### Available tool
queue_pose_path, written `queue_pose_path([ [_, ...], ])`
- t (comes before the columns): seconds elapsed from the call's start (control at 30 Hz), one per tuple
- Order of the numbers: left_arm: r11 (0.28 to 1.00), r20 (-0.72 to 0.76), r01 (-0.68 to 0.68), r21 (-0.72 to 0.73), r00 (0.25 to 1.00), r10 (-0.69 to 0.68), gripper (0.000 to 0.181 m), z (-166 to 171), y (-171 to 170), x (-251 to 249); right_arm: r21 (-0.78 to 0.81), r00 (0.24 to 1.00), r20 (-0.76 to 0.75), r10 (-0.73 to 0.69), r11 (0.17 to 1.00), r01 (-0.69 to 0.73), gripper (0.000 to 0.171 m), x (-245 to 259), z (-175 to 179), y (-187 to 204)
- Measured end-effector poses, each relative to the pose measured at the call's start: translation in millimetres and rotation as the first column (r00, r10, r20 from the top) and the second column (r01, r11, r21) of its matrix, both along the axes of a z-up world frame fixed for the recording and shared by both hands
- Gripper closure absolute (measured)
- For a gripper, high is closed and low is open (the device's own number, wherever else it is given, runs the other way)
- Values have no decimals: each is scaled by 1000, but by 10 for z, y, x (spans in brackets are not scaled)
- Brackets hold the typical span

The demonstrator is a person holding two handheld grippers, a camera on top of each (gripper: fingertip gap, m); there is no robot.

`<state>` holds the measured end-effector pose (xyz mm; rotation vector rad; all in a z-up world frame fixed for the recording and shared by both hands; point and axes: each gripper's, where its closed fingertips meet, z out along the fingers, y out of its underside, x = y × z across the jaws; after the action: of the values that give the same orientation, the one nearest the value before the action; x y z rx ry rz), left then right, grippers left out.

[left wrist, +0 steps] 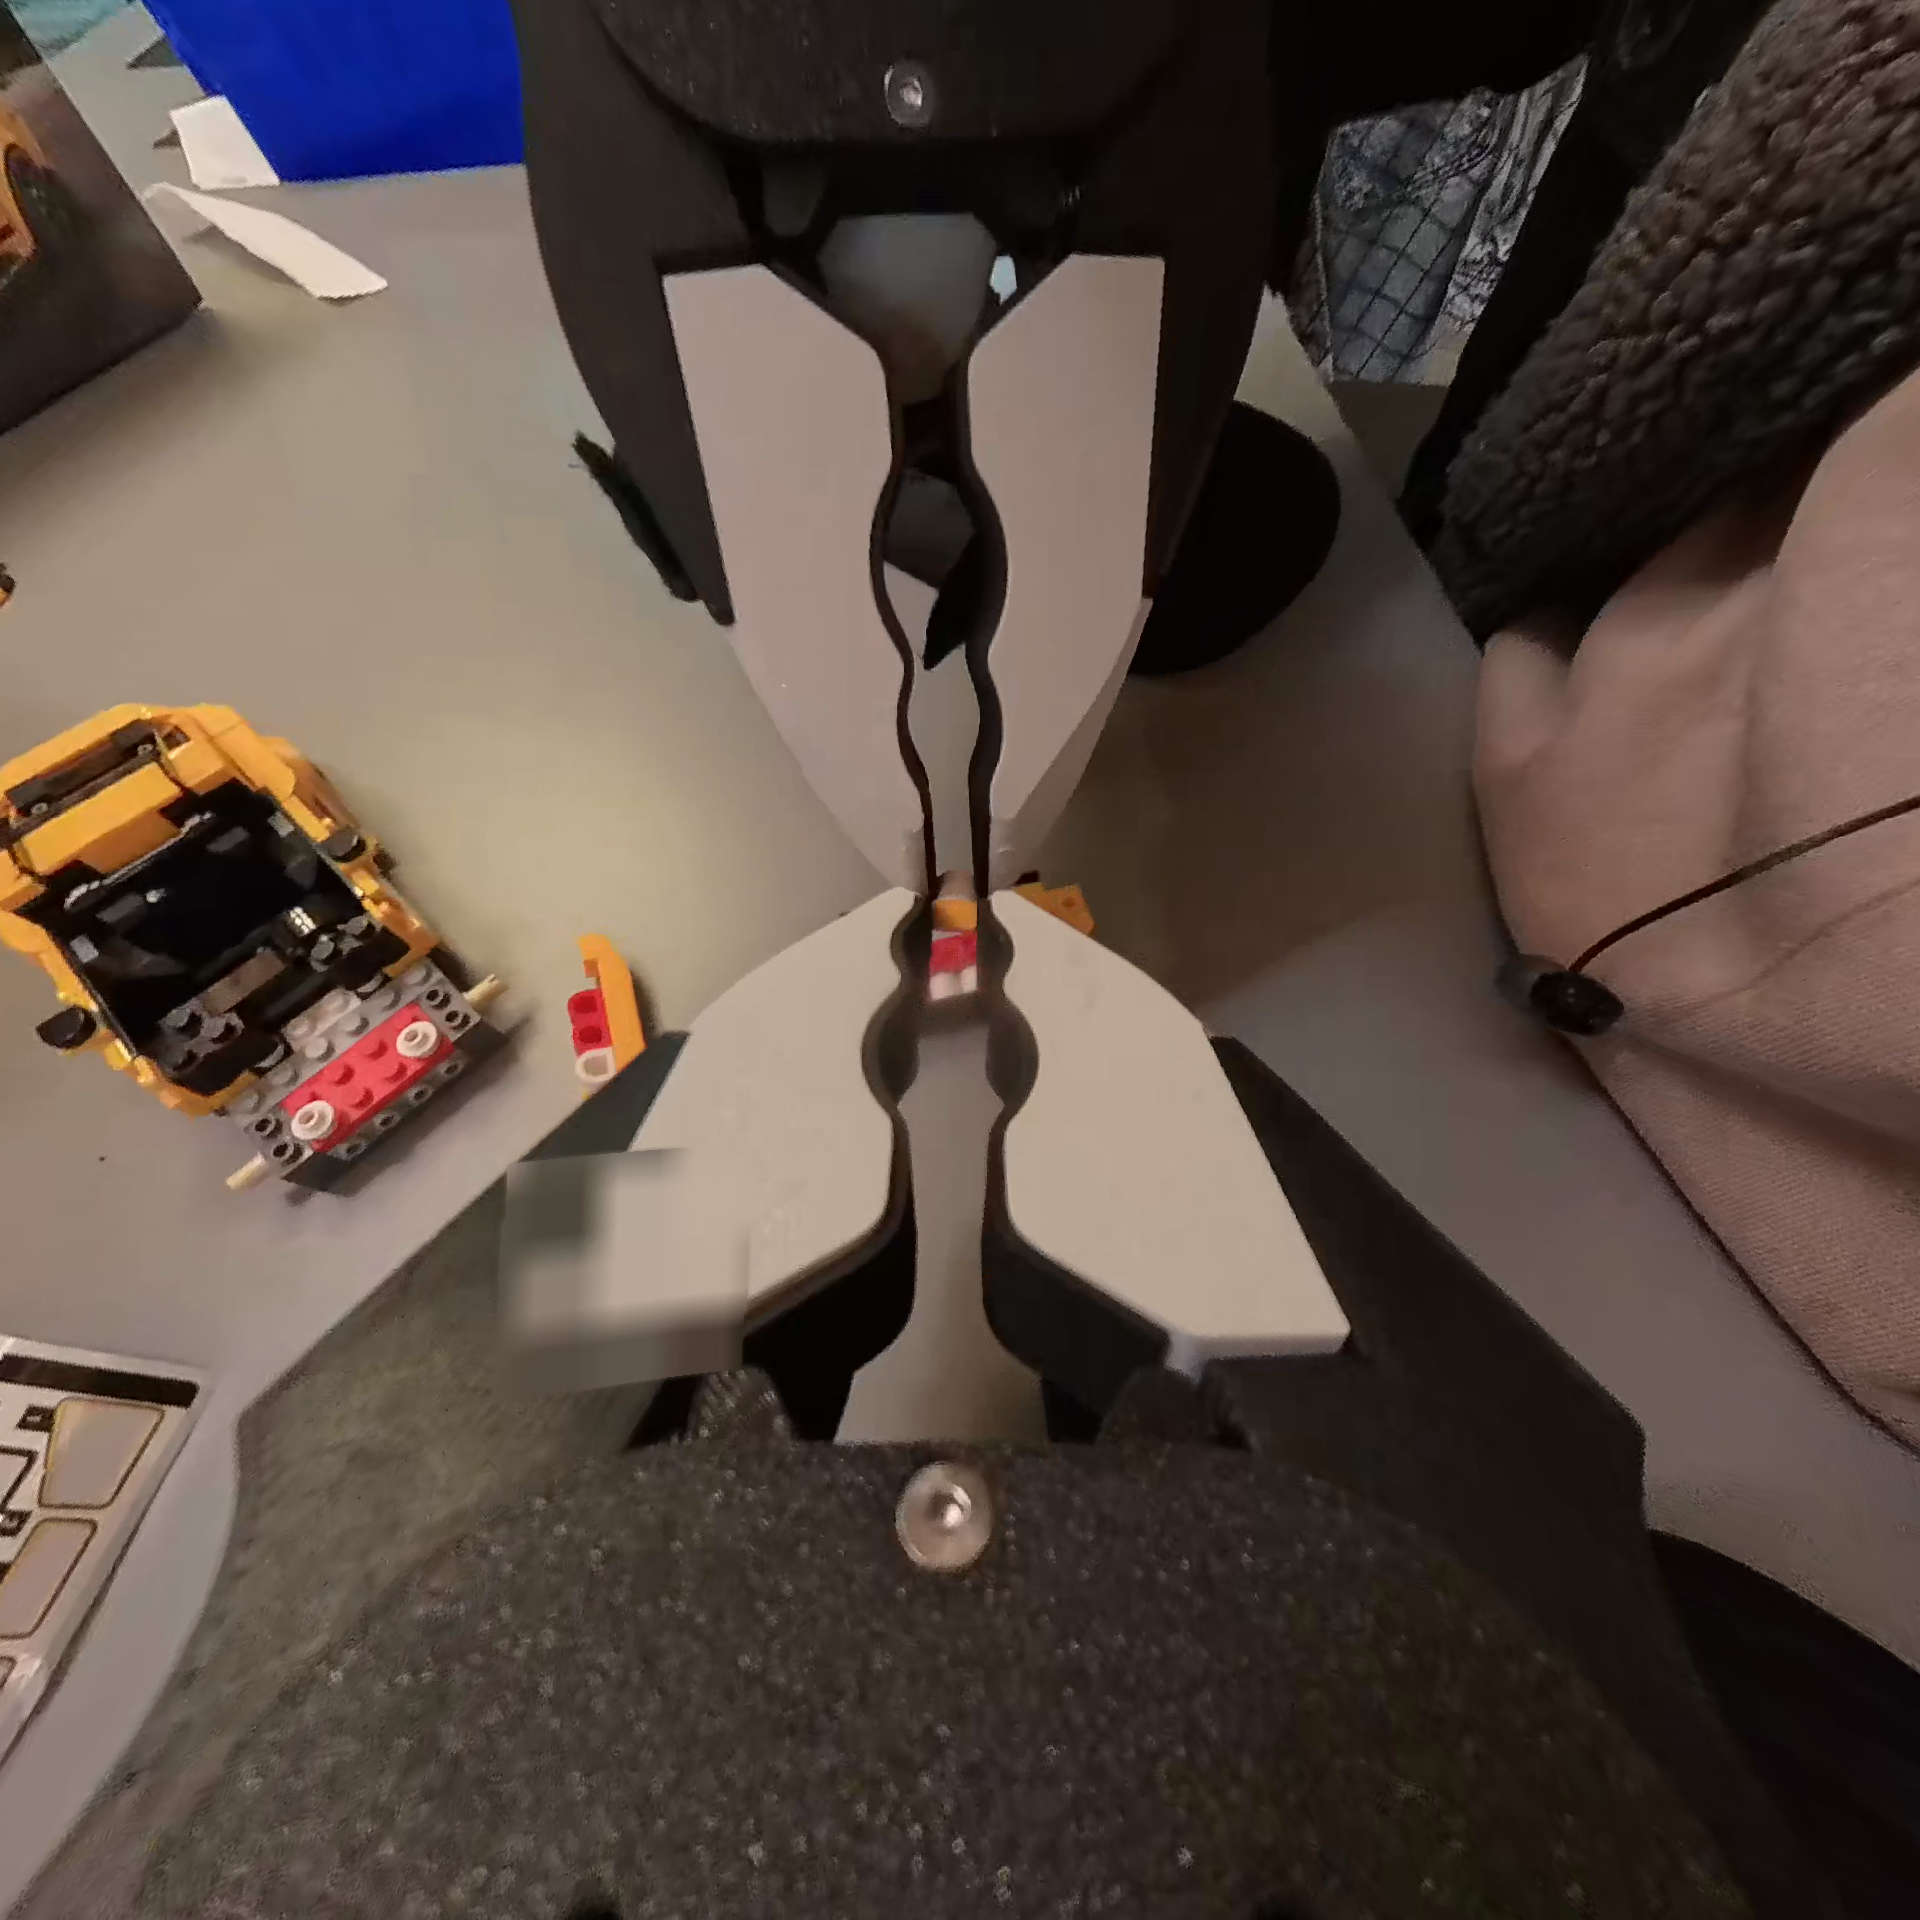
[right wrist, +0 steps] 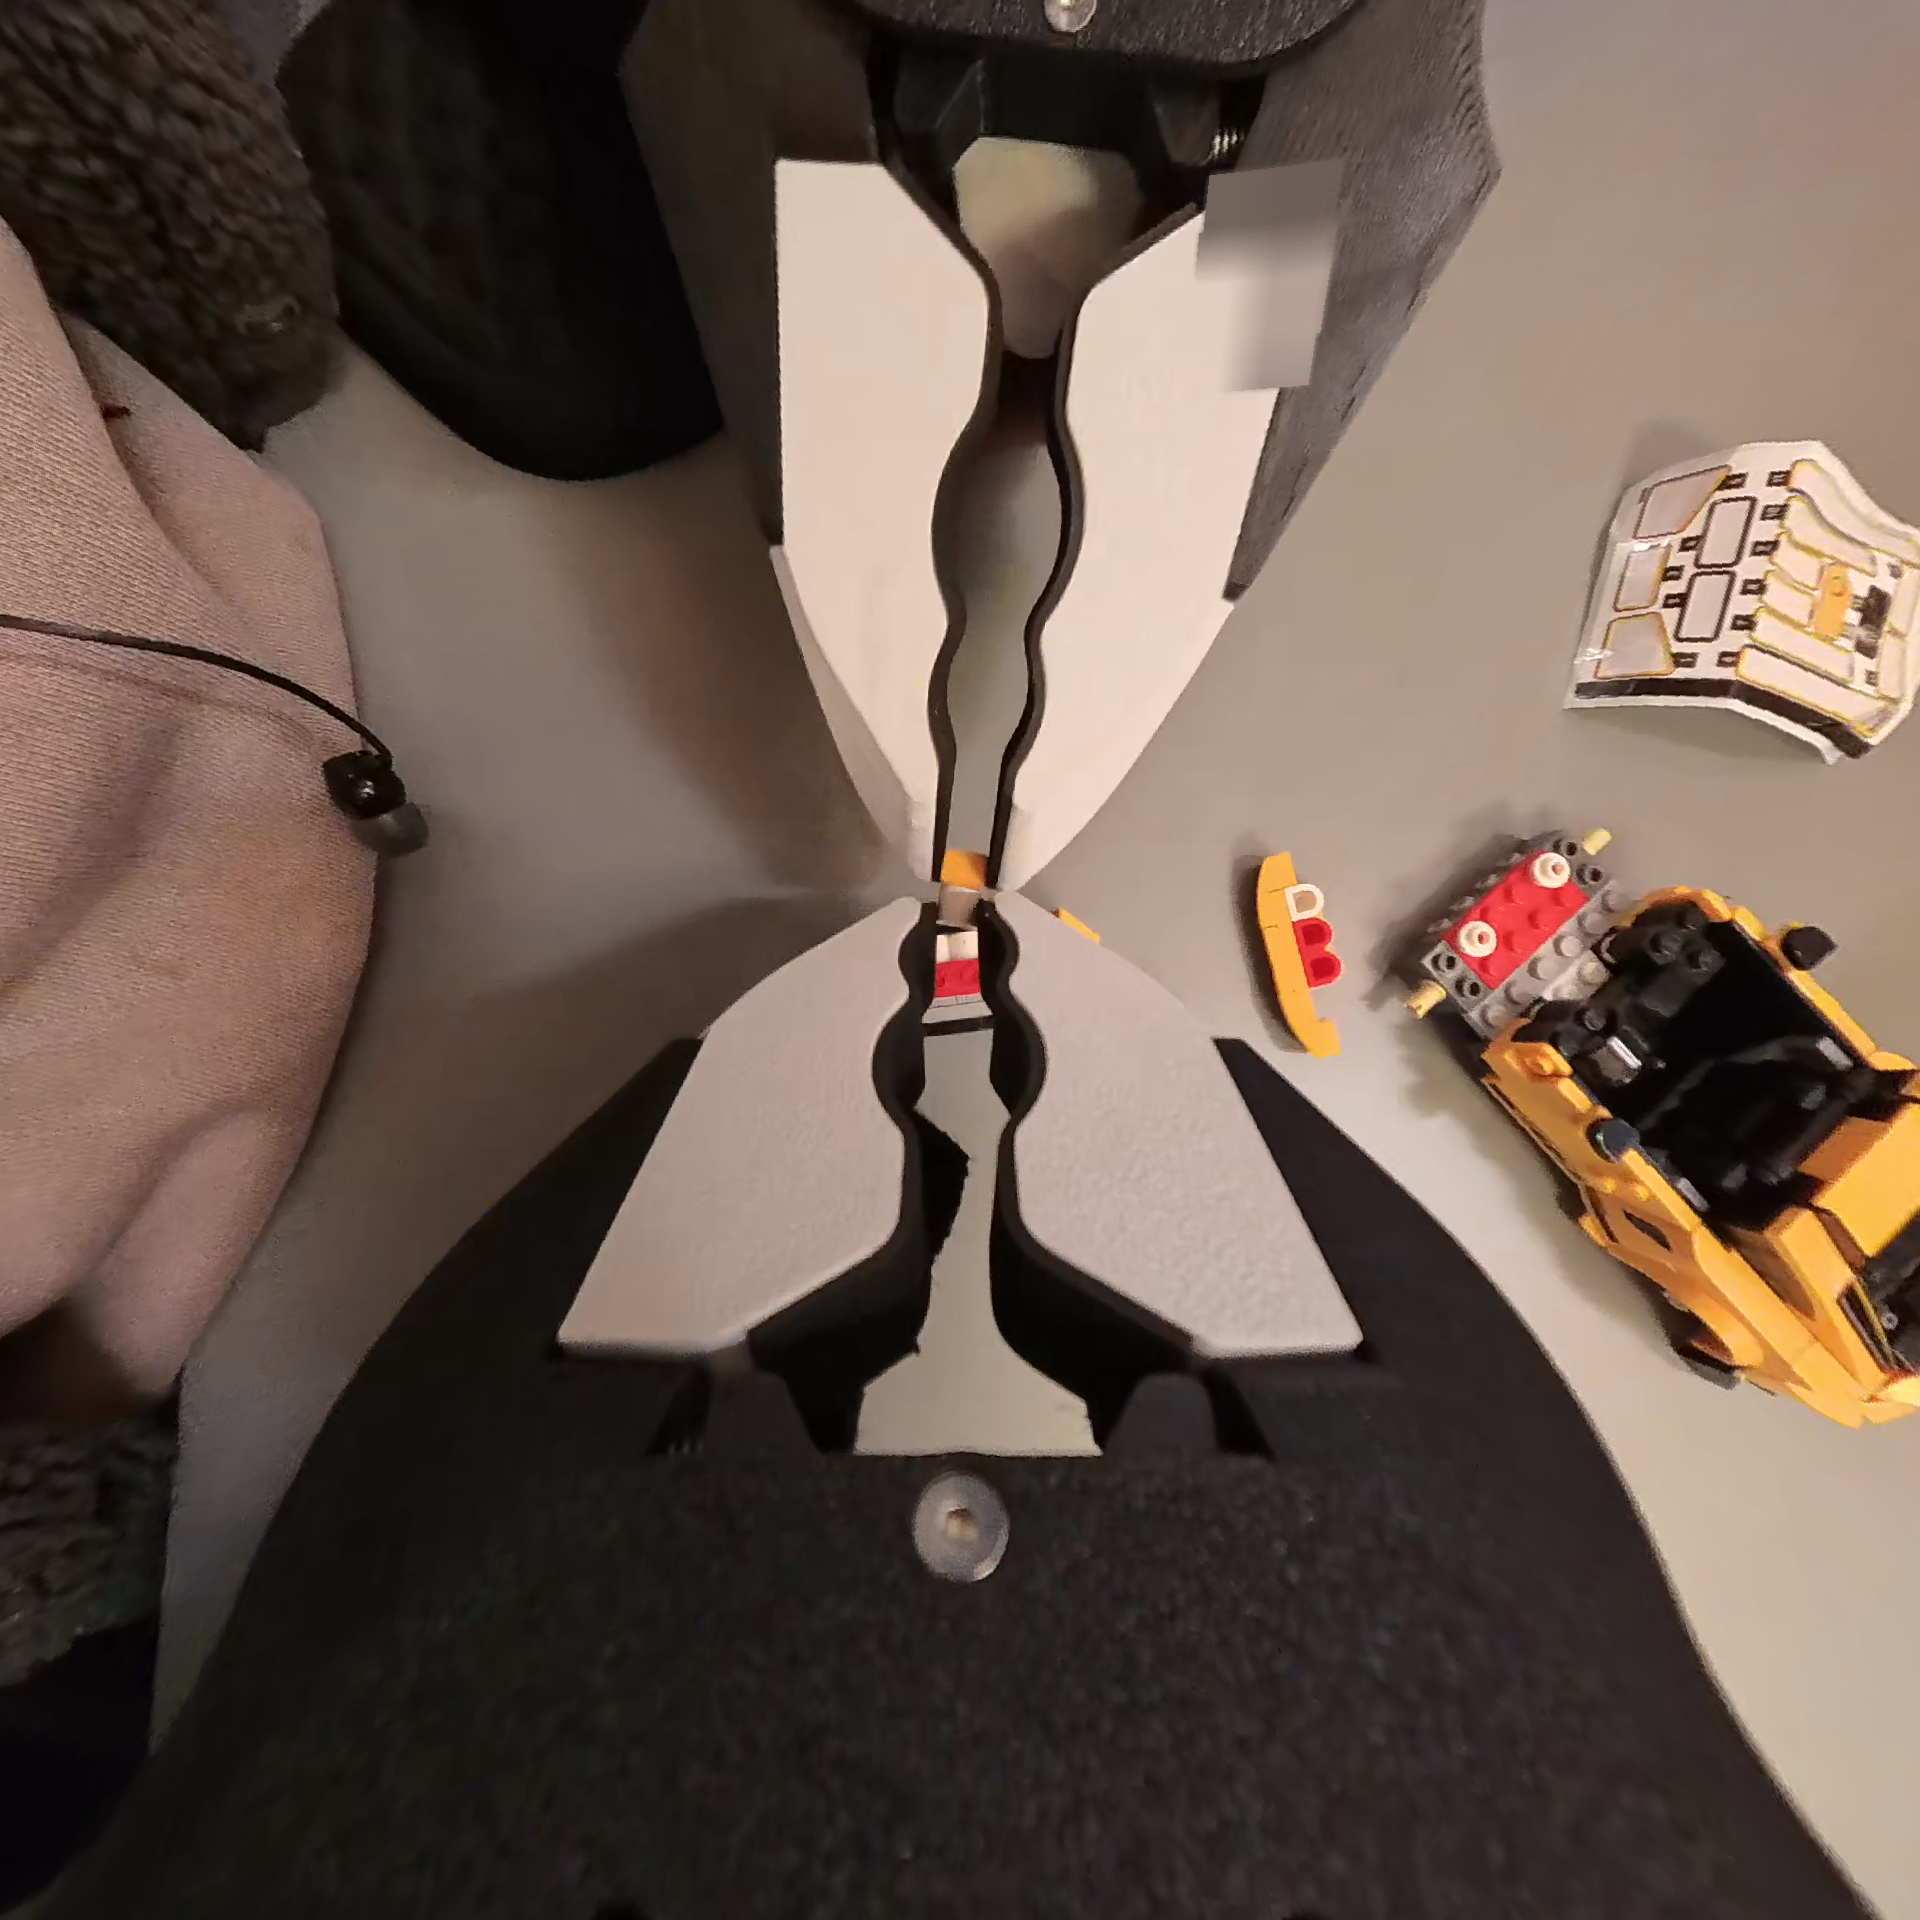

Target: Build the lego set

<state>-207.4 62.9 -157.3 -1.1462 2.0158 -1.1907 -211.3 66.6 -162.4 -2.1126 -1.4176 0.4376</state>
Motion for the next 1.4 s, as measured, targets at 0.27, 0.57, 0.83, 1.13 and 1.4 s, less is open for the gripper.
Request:
queue_pose_path([
  [0.27,998,-73,-63,-8,995,63,173,-177,116,18,33,999,1,-40,999,40,161,172,-88,81],
  [0.57,995,-114,-92,29,989,95,173,-332,103,45,64,990,-83,-115,991,121,163,149,-244,-58],
  [0.83,992,-115,-126,26,985,128,173,-338,103,52,77,981,-119,-150,984,160,164,172,-183,8],
  [1.13,985,-110,-167,44,979,170,173,-346,127,61,50,971,-170,-170,982,181,166,173,-88,62],
  [1.4,987,-107,-156,42,981,160,173,-343,124,77,18,978,-134,-159,986,163,169,166,-125,54],
])
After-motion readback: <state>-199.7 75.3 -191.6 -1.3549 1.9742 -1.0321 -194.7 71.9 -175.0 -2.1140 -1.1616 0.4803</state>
